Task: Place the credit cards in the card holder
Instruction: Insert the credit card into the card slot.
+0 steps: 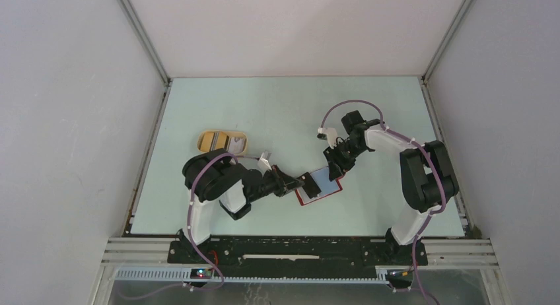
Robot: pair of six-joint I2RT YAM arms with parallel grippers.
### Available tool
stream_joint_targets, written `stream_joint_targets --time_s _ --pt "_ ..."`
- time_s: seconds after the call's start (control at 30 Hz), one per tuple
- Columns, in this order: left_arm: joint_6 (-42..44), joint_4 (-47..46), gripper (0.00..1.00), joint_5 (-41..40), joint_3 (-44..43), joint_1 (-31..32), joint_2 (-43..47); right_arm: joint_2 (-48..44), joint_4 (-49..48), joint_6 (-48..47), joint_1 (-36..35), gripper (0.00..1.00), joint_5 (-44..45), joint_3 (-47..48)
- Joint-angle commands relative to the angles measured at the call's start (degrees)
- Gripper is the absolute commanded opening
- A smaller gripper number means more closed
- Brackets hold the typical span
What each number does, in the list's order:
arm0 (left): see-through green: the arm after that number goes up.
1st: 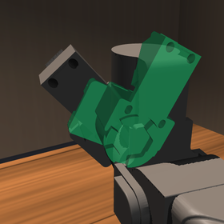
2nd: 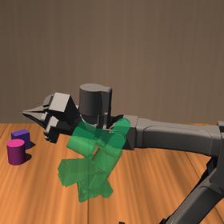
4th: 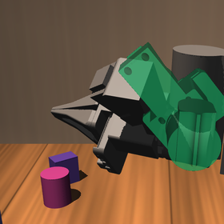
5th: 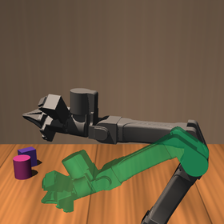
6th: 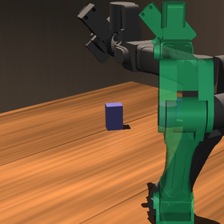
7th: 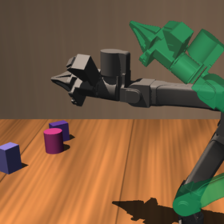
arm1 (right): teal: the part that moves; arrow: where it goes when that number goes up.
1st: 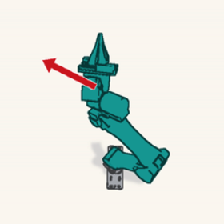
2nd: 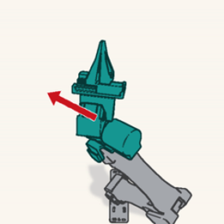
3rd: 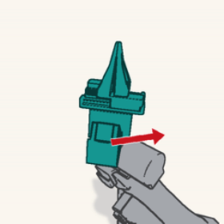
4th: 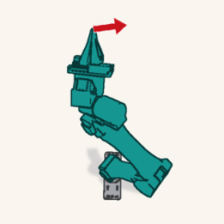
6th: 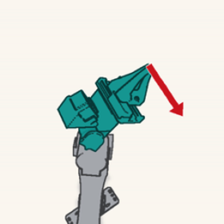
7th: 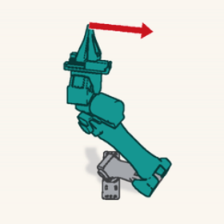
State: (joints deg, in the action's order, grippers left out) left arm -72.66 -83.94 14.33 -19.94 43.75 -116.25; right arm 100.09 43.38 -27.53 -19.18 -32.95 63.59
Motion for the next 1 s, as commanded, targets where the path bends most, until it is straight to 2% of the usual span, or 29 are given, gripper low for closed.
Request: stream_joint_targets --time_s 0.0,0.97 --pt "-1.4 -2.9 0.00 1.0 -1.0 0.6 1.4 0.0 0.6 0.5 -0.4 0.42 0.3 2.2" --pt "-7.1 -2.7 0.00 -1.7 -4.2 1.5 -5.9 -0.3 0.7 0.8 -1.0 0.42 0.3 2.3"
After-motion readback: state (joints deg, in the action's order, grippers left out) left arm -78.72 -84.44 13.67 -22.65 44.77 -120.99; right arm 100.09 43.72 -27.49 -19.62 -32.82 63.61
